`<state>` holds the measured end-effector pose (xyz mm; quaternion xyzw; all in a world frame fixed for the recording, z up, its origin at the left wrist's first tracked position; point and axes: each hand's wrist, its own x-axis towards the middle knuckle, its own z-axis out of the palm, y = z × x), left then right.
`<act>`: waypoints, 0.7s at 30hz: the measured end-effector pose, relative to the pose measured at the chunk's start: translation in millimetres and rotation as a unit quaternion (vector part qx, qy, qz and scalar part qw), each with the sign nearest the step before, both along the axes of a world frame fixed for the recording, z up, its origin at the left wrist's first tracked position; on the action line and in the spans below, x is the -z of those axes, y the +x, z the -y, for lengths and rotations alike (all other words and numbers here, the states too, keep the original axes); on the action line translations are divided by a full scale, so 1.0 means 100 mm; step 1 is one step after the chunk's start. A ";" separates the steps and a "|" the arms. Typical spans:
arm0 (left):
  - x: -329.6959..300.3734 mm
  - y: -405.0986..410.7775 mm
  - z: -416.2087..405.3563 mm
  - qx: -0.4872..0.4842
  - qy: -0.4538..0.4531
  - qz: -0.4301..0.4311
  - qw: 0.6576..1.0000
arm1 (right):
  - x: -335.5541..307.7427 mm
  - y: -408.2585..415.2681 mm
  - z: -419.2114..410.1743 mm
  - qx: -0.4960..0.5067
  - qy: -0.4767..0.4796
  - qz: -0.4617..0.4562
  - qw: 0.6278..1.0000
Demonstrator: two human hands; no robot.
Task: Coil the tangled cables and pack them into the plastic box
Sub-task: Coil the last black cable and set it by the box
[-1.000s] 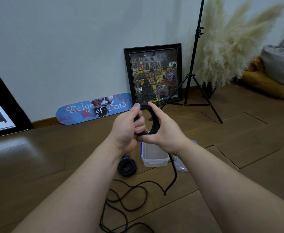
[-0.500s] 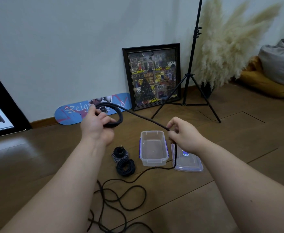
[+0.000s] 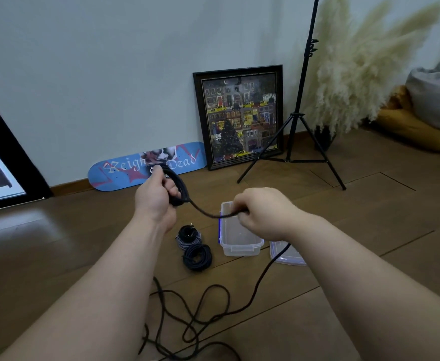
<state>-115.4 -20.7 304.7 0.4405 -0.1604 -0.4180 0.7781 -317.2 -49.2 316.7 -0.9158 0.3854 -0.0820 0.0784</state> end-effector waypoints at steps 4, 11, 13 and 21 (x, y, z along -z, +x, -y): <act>0.01 -0.15 -0.02 0.056 0.018 0.140 0.988 | -0.13 0.07 -0.10 -0.073 0.164 0.082 0.980; -0.03 -0.34 -0.05 0.114 0.027 0.200 0.973 | -0.27 -0.04 -0.08 -0.043 0.307 0.212 0.927; -0.04 -0.26 -0.05 0.096 0.030 0.178 0.979 | -0.29 -0.10 -0.06 -0.036 0.292 0.163 0.942; 0.06 -0.51 -0.04 0.161 0.063 0.304 0.937 | -0.19 -0.08 -0.05 -0.064 0.391 0.291 0.871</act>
